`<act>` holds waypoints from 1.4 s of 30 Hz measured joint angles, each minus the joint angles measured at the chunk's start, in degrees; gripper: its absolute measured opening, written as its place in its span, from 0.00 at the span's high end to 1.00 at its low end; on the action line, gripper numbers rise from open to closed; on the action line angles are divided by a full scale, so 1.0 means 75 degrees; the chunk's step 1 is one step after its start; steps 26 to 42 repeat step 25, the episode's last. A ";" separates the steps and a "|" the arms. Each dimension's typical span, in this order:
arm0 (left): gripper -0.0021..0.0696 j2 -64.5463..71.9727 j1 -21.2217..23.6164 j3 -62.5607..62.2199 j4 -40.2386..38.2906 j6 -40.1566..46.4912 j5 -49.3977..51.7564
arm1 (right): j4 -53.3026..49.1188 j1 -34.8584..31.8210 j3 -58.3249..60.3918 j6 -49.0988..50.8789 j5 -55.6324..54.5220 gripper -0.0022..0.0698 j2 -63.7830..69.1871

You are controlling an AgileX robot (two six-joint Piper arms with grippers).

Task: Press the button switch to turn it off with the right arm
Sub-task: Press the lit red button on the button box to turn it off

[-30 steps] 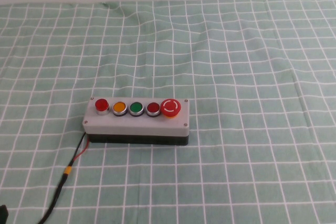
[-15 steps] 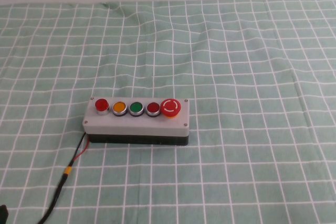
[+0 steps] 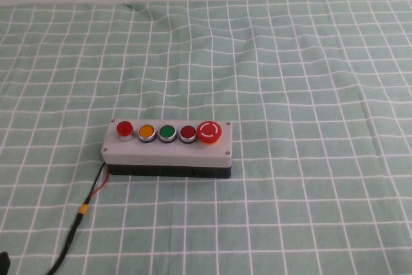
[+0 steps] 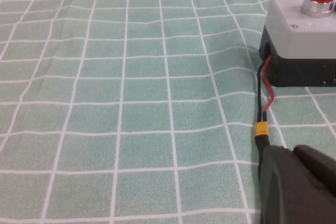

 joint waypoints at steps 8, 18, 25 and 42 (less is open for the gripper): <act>0.98 0.0000 0.0000 0.0000 0.0000 0.0000 0.0000 | 0.0053 -0.0180 0.0000 0.0000 -0.0015 0.99 -0.0016; 0.98 0.0000 0.0000 0.0000 0.0000 0.0000 0.0000 | 0.0053 -0.0180 0.0000 0.0000 -0.0015 0.99 -0.0016; 0.98 0.0000 0.0000 0.0000 0.0000 0.0000 0.0000 | 0.0053 -0.0180 0.0000 0.0000 -0.0015 0.99 -0.0016; 0.98 0.0000 0.0000 0.0000 0.0000 0.0000 0.0000 | 0.0053 -0.0180 0.0000 0.0000 -0.0015 0.99 -0.0016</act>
